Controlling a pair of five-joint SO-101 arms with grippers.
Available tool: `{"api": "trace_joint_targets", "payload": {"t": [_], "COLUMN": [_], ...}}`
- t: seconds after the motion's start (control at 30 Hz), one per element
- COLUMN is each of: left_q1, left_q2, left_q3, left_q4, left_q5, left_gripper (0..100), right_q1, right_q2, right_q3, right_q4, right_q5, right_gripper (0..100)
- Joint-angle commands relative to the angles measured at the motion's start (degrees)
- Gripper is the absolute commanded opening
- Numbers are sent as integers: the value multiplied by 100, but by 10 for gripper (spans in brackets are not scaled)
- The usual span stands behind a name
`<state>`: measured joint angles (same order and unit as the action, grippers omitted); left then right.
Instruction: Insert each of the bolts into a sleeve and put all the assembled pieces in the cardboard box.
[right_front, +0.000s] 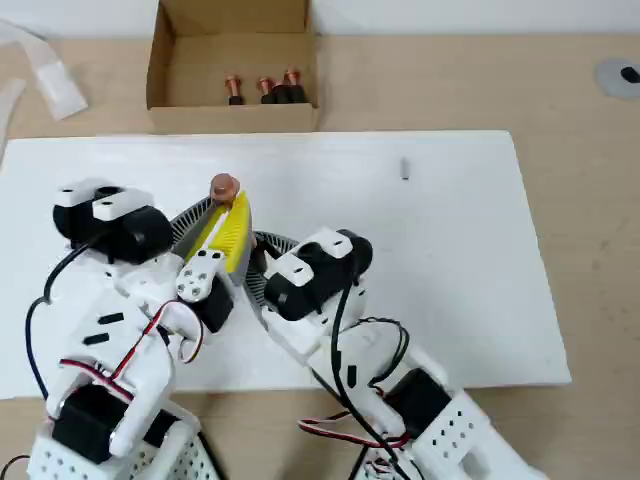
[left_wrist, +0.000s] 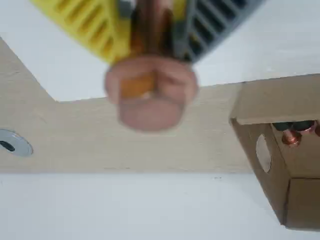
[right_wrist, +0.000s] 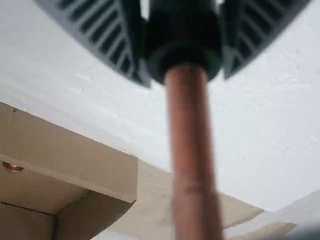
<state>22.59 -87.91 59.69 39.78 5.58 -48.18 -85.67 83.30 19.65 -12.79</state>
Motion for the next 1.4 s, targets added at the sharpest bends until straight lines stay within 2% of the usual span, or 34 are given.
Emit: {"api": "trace_joint_targets", "payload": {"t": [0.0, 0.17, 0.57, 0.87, 1.17, 1.37], "left_q1": [-70, -70, -79, -79, 26, 396], "left_q2": [-48, -48, -22, -13, -4, -48], "left_q3": [220, 527, 316, 668, 888, 651], "left_q4": [-334, -695, -782, -1503, -1477, -721], "left_q5": [-44, -281, -290, -281, -229, -229], "left_gripper": [5, 5, 5, 5, 5, 5], "right_q1": [-84, -75, -75, -75, -75, -75], "right_q2": [-180, -180, -180, -180, -145, -145], "right_q3": [-136, -233, -198, -189, -189, -189], "right_q4": [-141, -123, -123, -123, -123, -123], "right_q5": [9, 18, 9, 9, 9, 9], "right_gripper": [9, 9, 9, 9, 9, 9]}}
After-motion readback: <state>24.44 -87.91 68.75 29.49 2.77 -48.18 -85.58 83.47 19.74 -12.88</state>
